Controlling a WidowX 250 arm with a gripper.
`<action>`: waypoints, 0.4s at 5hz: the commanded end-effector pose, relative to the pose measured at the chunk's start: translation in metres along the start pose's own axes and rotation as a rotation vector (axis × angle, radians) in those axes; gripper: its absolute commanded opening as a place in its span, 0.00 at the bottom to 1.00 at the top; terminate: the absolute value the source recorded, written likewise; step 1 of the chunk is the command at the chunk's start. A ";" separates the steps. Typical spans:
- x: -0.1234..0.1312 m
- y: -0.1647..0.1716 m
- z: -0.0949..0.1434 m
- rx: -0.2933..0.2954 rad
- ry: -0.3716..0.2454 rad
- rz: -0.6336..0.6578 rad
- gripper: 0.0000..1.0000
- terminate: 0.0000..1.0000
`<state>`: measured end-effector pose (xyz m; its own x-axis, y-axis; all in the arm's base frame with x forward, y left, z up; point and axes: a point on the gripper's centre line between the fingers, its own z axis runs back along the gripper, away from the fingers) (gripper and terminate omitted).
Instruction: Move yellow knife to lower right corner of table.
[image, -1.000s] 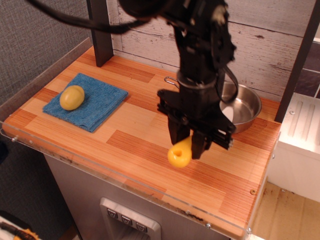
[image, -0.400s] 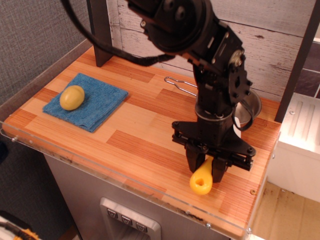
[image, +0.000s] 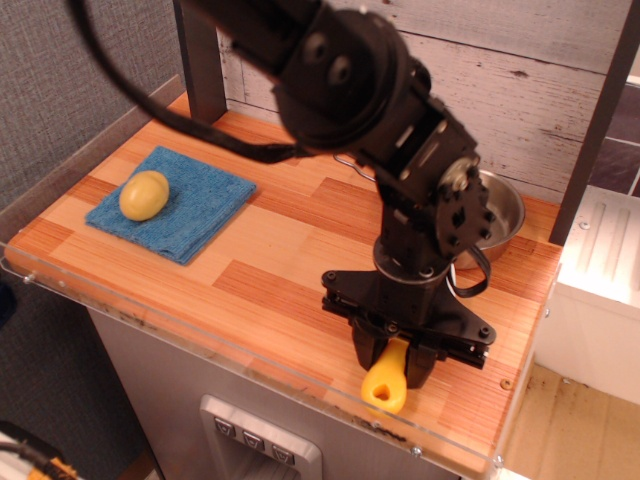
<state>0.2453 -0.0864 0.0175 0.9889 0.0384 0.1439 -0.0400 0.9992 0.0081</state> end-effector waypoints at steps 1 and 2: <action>-0.001 0.001 0.001 -0.027 -0.003 -0.005 0.00 0.00; -0.002 0.003 -0.005 -0.039 0.027 -0.008 0.00 0.00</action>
<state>0.2431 -0.0835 0.0081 0.9945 0.0358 0.0981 -0.0333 0.9991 -0.0268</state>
